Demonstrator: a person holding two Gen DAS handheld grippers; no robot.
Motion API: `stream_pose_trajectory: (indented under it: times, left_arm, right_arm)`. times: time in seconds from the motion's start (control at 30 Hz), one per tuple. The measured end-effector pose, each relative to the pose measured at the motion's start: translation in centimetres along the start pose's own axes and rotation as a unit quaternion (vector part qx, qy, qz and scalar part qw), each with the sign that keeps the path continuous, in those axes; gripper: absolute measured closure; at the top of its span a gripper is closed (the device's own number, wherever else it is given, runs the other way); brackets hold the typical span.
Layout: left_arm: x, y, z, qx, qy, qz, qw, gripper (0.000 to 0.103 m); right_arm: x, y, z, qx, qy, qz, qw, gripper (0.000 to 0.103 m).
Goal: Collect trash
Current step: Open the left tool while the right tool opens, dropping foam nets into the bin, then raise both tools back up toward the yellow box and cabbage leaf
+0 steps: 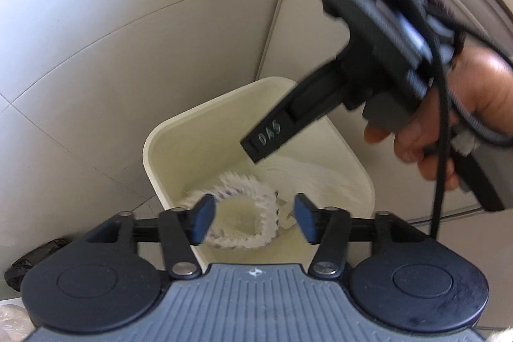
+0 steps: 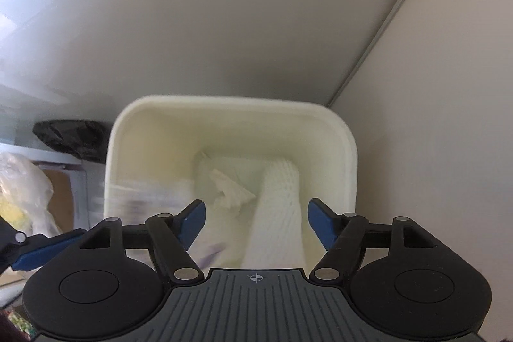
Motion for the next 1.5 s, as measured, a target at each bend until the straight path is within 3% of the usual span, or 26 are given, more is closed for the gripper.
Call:
stream_pose_trajectory:
  times: [0.13, 0.4, 0.83, 1.0, 1.2, 1.5]
  left_arm:
    - [0.9, 0.1, 0.5, -0.006, -0.004, -0.006, 1.0, 0.036]
    - [2.3, 0.2, 0.9, -0.027, -0.013, -0.009, 0.9995, 0.028]
    - [4.7, -0.8, -0.9, -0.046, -0.037, -0.013, 0.9982, 0.011]
    - [4.6, -0.9, -1.4, -0.055, -0.031, -0.021, 0.9978, 0.008]
    - [5.9, -1.3, -1.3, -0.064, -0.027, -0.041, 0.9968, 0.006]
    - [6.3, -2.5, -2.1, -0.032, -0.038, -0.042, 0.9978, 0.004]
  right_arm:
    - [1.9, -0.3, 0.1, -0.002, -0.017, -0.003, 1.0, 0.026]
    - [6.0, -0.2, -0.3, 0.004, -0.04, -0.001, 0.999, 0.024]
    - [12.0, 0.1, 0.5, 0.0, -0.074, 0.018, 0.997, 0.018]
    - [12.9, 1.5, 1.2, -0.004, -0.103, 0.02, 0.994, 0.015]
    - [16.8, 1.4, 3.0, -0.012, -0.134, 0.026, 0.991, 0.015]
    - [22.4, 1.5, 6.4, -0.018, -0.196, 0.047, 0.979, 0.012]
Point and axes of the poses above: each gripper's, at about its wrist camera, not at the fingertips, and x roughly against the way its jaws point, y to its left, z to its underside, the point moved 6 cm from there along -x, roughly the way its jaws point, and after that the axes turned 10 degrees about x, right-handed, at the moved point
